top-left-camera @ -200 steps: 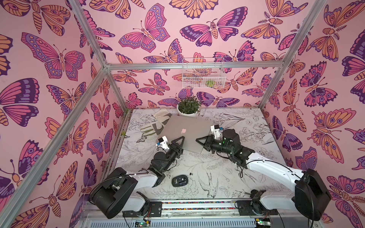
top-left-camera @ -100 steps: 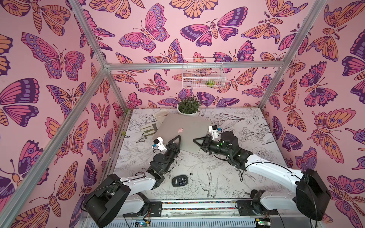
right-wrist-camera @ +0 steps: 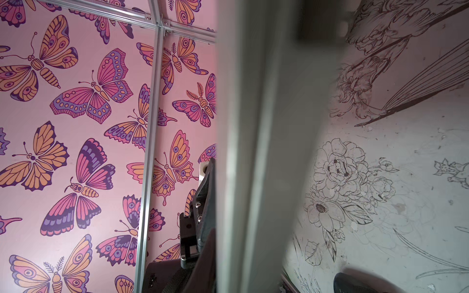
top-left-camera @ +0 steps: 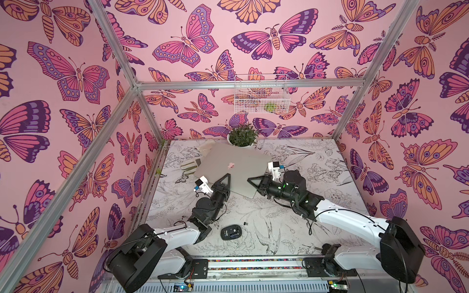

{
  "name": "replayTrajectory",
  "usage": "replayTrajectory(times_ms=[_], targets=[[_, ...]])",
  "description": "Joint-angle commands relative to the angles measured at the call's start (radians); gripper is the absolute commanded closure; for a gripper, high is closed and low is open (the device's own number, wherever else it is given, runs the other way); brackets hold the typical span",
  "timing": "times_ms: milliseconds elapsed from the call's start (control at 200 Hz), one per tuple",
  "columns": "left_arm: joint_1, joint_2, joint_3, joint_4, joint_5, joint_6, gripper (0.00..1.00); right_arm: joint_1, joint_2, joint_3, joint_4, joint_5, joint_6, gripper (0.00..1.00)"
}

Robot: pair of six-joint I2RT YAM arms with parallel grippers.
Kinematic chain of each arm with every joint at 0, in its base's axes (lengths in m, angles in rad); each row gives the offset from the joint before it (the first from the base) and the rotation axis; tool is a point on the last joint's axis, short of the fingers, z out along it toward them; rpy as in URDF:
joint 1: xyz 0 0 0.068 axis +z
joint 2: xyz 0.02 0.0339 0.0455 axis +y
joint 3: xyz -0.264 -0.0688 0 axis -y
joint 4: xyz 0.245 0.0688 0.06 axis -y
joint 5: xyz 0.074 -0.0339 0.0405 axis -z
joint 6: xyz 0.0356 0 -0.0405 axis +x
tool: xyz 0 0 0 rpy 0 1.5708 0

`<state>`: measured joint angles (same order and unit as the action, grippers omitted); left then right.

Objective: Insert the wireless mouse receiver into the laptop
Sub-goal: Pick up the laptop from the center of the board, then pick up the USB plug at the center of the board.

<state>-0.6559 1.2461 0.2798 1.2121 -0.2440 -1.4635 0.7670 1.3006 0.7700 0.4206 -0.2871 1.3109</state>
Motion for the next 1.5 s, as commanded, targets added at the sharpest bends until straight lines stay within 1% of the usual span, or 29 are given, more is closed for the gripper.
replayTrajectory(times_ms=[0, 30, 75, 100, 120, 160, 210, 265, 320, 345, 360, 406, 481, 556, 656, 766, 846, 916, 966, 1041, 1107, 1167, 1302, 1392, 1492], targets=[[0.012, -0.057, 0.006, 0.139, -0.041, 0.111, 1.00, -0.003, -0.015, -0.007, -0.076, 0.028, -0.065, 1.00], [0.015, -0.061, 0.000, 0.137, -0.039, 0.110, 1.00, -0.003, -0.021, -0.006, -0.087, 0.031, -0.076, 1.00], [0.023, -0.070, -0.007, 0.126, -0.029, 0.106, 1.00, -0.003, -0.034, -0.001, -0.111, 0.034, -0.097, 0.91], [0.034, -0.077, -0.010, 0.109, -0.014, 0.098, 1.00, -0.002, -0.044, 0.003, -0.132, 0.036, -0.114, 0.84], [0.045, -0.085, -0.009, 0.089, 0.009, 0.092, 1.00, -0.003, -0.052, 0.007, -0.150, 0.038, -0.129, 0.74], [0.071, -0.107, -0.006, 0.039, 0.055, 0.093, 1.00, -0.005, -0.069, 0.016, -0.191, 0.039, -0.160, 0.59], [0.094, -0.150, 0.000, -0.064, 0.112, 0.103, 1.00, -0.005, -0.098, 0.026, -0.248, 0.053, -0.201, 0.47], [0.109, -0.212, 0.014, -0.187, 0.160, 0.159, 1.00, -0.009, -0.133, 0.031, -0.311, 0.061, -0.248, 0.38], [0.125, -0.290, 0.037, -0.356, 0.204, 0.212, 1.00, -0.013, -0.173, 0.034, -0.377, 0.078, -0.294, 0.30], [0.130, -0.323, 0.038, -0.430, 0.217, 0.246, 1.00, -0.013, -0.193, 0.035, -0.410, 0.083, -0.318, 0.27], [0.132, -0.342, 0.074, -0.475, 0.224, 0.265, 1.00, -0.015, -0.204, 0.035, -0.426, 0.086, -0.332, 0.25], [0.142, -0.392, 0.101, -0.602, 0.242, 0.313, 1.00, -0.018, -0.239, 0.039, -0.485, 0.097, -0.371, 0.21], [0.165, -0.447, 0.123, -0.717, 0.268, 0.352, 1.00, -0.018, -0.286, 0.048, -0.584, 0.120, -0.430, 0.20], [0.194, -0.472, 0.122, -0.764, 0.300, 0.345, 1.00, -0.020, -0.322, 0.052, -0.663, 0.138, -0.472, 0.20], [0.223, -0.477, 0.125, -0.806, 0.331, 0.322, 1.00, -0.019, -0.345, 0.058, -0.759, 0.141, -0.519, 0.23], [0.259, -0.460, 0.150, -0.850, 0.369, 0.302, 1.00, -0.018, -0.327, 0.060, -0.890, 0.158, -0.535, 0.26], [0.293, -0.440, 0.175, -0.878, 0.406, 0.291, 1.00, -0.003, -0.288, 0.054, -0.944, 0.140, -0.539, 0.31], [0.332, -0.425, 0.182, -0.869, 0.439, 0.262, 1.00, 0.032, -0.237, 0.069, -0.990, 0.126, -0.572, 0.38], [0.363, -0.416, 0.179, -0.836, 0.460, 0.241, 1.00, 0.074, -0.197, 0.095, -1.027, 0.145, -0.612, 0.42], [0.406, -0.413, 0.175, -0.817, 0.469, 0.206, 1.00, 0.143, -0.130, 0.154, -1.096, 0.199, -0.669, 0.45], [0.437, -0.415, 0.176, -0.809, 0.475, 0.188, 1.00, 0.180, -0.069, 0.206, -1.152, 0.231, -0.722, 0.46], [0.462, -0.421, 0.179, -0.809, 0.485, 0.171, 1.00, 0.194, -0.020, 0.247, -1.197, 0.244, -0.758, 0.47], [0.502, -0.464, 0.180, -0.847, 0.488, 0.158, 1.00, 0.199, 0.040, 0.287, -1.208, 0.231, -0.817, 0.49], [0.513, -0.523, 0.177, -0.917, 0.451, 0.168, 1.00, 0.202, 0.088, 0.333, -1.229, 0.247, -0.838, 0.49], [0.513, -0.587, 0.155, -0.947, 0.401, 0.171, 1.00, 0.206, 0.156, 0.396, -1.281, 0.282, -0.813, 0.48]])
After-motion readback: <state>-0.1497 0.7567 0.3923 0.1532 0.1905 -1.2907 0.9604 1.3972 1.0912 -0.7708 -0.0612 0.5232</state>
